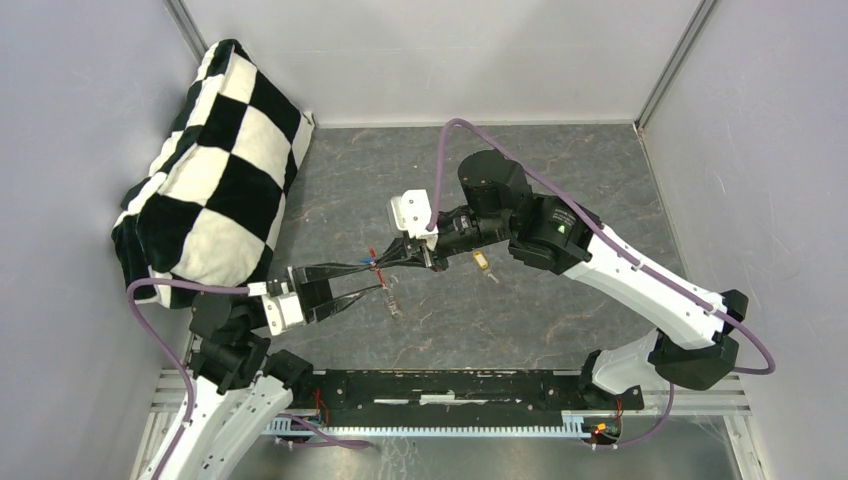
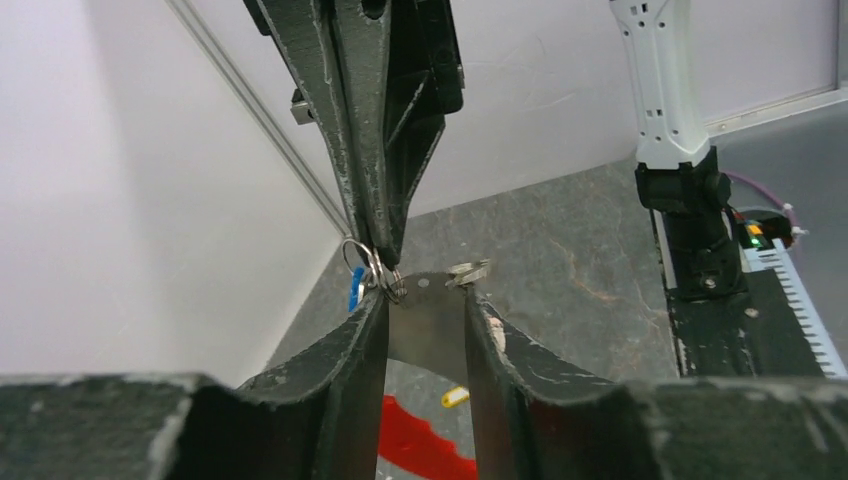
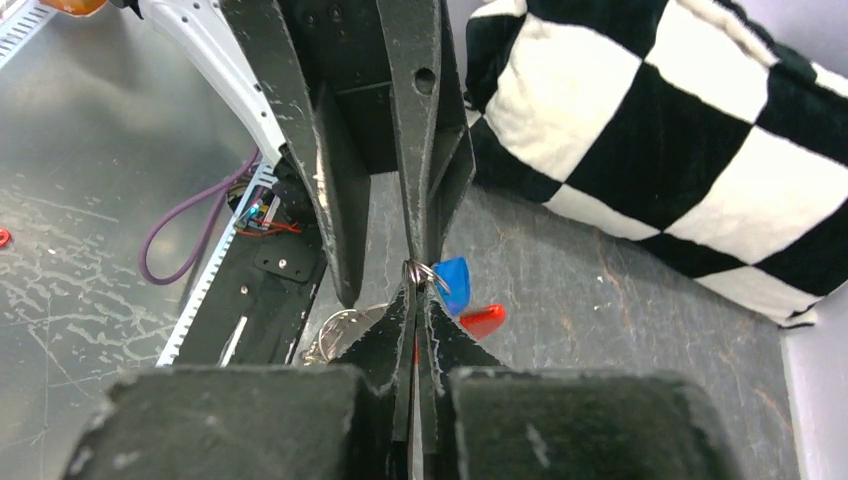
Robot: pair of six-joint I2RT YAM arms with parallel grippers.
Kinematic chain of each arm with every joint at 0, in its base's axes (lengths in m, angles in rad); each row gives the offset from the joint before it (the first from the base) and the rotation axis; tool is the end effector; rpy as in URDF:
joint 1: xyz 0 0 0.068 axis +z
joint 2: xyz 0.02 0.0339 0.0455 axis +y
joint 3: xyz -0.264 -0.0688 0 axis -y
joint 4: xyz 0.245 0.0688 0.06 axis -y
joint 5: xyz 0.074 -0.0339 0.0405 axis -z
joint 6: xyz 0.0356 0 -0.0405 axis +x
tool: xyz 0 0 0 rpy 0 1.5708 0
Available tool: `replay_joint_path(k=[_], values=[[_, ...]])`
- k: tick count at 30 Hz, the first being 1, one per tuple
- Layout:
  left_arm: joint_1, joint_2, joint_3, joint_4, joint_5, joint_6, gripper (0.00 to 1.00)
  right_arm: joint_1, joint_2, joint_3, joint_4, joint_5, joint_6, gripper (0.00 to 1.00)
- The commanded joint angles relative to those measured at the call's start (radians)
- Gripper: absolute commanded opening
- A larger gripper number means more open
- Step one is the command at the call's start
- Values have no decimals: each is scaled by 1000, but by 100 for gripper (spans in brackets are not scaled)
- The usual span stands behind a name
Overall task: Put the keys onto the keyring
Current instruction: Insert the key onto the keyring.
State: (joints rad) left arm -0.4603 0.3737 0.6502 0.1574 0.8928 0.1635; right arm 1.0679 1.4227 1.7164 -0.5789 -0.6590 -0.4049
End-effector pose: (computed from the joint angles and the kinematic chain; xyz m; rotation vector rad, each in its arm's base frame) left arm 0.0602 -0.0608 0.3750 1.0959 0.7755 -0.7573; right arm 0.1237 0.2700 0.4742 -1.6116 1.0643 1.0610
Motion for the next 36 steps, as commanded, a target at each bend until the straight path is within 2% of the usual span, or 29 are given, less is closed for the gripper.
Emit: replay_joint_path(k=[1,7,13,16,22,26,28,32,36], values=[[2,-37,66,-228,24,157,42,4,0,43,-11,41,18,0],[1,-74,97,-417,19,271,43,4,3,43,-32,45,28,0],[2,-101,109,-521,20,369,39,3,-2,42,-47,51,31,0],[1,-120,119,-559,-10,474,37,3,-7,34,-50,35,37,0],[2,-125,70,-389,-134,424,41,4,-5,-1,-11,-34,64,0],[2,-85,66,-367,-108,384,54,3,-10,-26,30,-64,84,0],[1,-72,66,-362,-101,382,58,3,-10,-36,41,-80,93,0],[2,-61,51,-338,-91,372,59,3,-5,-42,48,-92,103,0],[2,-46,39,-336,-52,373,49,3,-6,-48,67,-99,118,0]])
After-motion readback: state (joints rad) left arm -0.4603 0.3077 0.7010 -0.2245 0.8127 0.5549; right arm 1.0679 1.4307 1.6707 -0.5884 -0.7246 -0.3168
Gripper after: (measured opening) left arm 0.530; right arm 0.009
